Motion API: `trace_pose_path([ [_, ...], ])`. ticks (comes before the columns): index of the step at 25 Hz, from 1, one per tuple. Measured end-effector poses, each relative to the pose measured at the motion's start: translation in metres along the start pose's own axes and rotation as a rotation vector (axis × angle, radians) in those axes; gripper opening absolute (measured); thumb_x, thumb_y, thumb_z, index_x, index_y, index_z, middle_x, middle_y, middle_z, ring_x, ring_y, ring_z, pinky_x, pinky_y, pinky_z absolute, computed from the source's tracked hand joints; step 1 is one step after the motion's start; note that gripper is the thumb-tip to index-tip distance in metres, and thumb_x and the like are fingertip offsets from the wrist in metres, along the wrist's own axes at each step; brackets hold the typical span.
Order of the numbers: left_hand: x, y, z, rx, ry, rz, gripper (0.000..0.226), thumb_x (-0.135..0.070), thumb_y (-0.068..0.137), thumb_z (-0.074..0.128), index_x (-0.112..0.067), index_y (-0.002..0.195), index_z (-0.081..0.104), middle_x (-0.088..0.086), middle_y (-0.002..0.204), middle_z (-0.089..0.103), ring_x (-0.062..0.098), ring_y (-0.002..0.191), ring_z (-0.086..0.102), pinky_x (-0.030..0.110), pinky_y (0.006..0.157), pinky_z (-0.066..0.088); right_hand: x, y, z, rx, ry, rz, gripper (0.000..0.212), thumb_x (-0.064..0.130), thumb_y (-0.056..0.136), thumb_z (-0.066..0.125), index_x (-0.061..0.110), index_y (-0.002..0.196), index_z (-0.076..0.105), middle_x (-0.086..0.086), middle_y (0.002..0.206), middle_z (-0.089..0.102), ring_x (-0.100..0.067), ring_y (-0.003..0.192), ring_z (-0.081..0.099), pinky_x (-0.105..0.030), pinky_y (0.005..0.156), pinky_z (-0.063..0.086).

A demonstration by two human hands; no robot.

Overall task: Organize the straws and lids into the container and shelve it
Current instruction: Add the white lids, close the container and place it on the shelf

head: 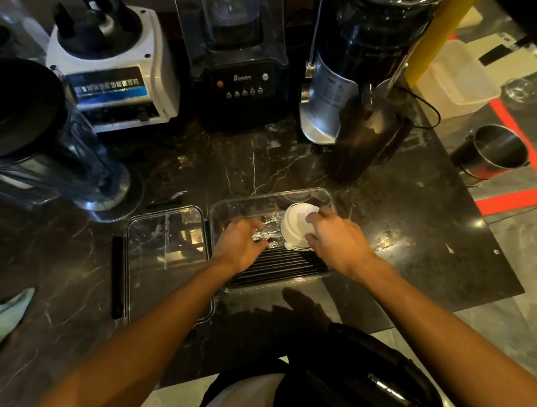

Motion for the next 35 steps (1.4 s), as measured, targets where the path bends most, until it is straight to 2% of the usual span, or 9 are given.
trace_pose_path([
  [4,-0.004,-0.004,0.002,0.011,0.106,0.032,0.042,-0.027,0.091,0.075,-0.02,0.131,0.061,0.007,0.136,0.059,0.024,0.122,0.059,0.033,0.102,0.051,0.004,0.0,0.006,0.018,-0.073,-0.022,0.038,0.022,0.103,0.055,0.009,0.139,0.055,-0.015,0.14,0.051,-0.039,0.107,0.068,-0.048,0.091,0.054],
  [7,-0.01,-0.01,-0.008,-0.016,-0.061,0.064,0.039,-0.02,0.093,0.074,-0.016,0.13,0.062,-0.001,0.12,0.059,0.018,0.11,0.063,0.01,0.087,0.049,0.003,0.002,-0.002,-0.022,-0.008,-0.001,0.04,0.028,0.102,0.059,0.011,0.139,0.057,-0.013,0.139,0.056,-0.038,0.109,0.068,-0.047,0.09,0.054],
  [13,-0.013,-0.028,-0.06,-0.104,-0.38,0.089,0.021,-0.015,0.094,0.072,-0.016,0.116,0.069,0.0,0.092,0.071,-0.003,0.078,0.067,0.015,0.073,0.055,0.032,0.024,-0.028,-0.088,0.304,-0.046,0.037,0.037,0.094,0.073,0.023,0.127,0.07,0.0,0.121,0.073,-0.019,0.109,0.069,-0.039,0.092,0.055],
  [17,0.015,-0.045,-0.109,-0.367,-0.535,0.016,0.016,-0.017,0.096,0.069,-0.02,0.111,0.071,0.001,0.089,0.072,0.014,0.084,0.073,0.028,0.079,0.061,0.072,0.046,-0.044,-0.1,0.464,-0.13,0.036,0.035,0.093,0.077,0.02,0.125,0.071,0.002,0.116,0.072,-0.014,0.101,0.068,-0.032,0.087,0.055],
  [22,0.092,-0.08,-0.134,-0.445,-0.56,-0.201,0.013,-0.012,0.093,0.072,-0.016,0.106,0.075,0.005,0.097,0.078,0.023,0.093,0.075,0.046,0.09,0.06,0.143,0.063,-0.046,-0.085,0.45,-0.283,0.036,0.038,0.093,0.075,0.021,0.124,0.072,0.009,0.108,0.066,-0.004,0.088,0.06,-0.025,0.074,0.046],
  [24,0.115,-0.096,-0.136,-0.485,-0.583,-0.252,0.01,-0.013,0.092,0.074,-0.019,0.1,0.075,0.003,0.093,0.078,0.017,0.089,0.076,0.045,0.088,0.061,0.174,0.064,-0.037,-0.056,0.413,-0.353,0.034,0.037,0.094,0.075,0.021,0.122,0.072,0.008,0.108,0.066,-0.001,0.085,0.057,-0.025,0.073,0.045],
  [27,0.14,-0.115,-0.131,-0.524,-0.543,-0.33,0.014,-0.018,0.089,0.076,-0.025,0.101,0.073,-0.012,0.082,0.075,-0.006,0.069,0.07,0.031,0.066,0.06,0.208,0.061,-0.019,-0.005,0.338,-0.398,0.031,0.04,0.094,0.073,0.024,0.121,0.071,0.008,0.108,0.064,-0.007,0.09,0.061,-0.033,0.077,0.052],
  [31,0.172,-0.135,-0.123,-0.521,-0.462,-0.45,0.04,-0.025,0.084,0.08,-0.013,0.12,0.068,0.005,0.105,0.074,0.02,0.097,0.071,0.044,0.089,0.059,0.243,0.055,0.01,0.105,0.281,-0.433,0.037,0.041,0.093,0.072,0.024,0.125,0.069,0.013,0.097,0.057,-0.013,0.093,0.063,-0.034,0.078,0.051],
  [35,0.205,-0.152,-0.115,-0.459,-0.298,-0.62,0.052,-0.041,0.083,0.077,-0.021,0.128,0.061,0.014,0.126,0.059,0.033,0.121,0.055,0.052,0.102,0.05,0.263,0.051,0.045,0.227,0.192,-0.473,0.043,0.035,0.094,0.074,0.019,0.132,0.064,0.002,0.121,0.064,-0.017,0.108,0.063,-0.03,0.082,0.044],
])
Point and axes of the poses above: each hand's wrist, its own y-axis towards the middle knuckle, its own z-axis out of the palm, x = y × z, the point moved 5 cm from there along y, towards the middle knuckle
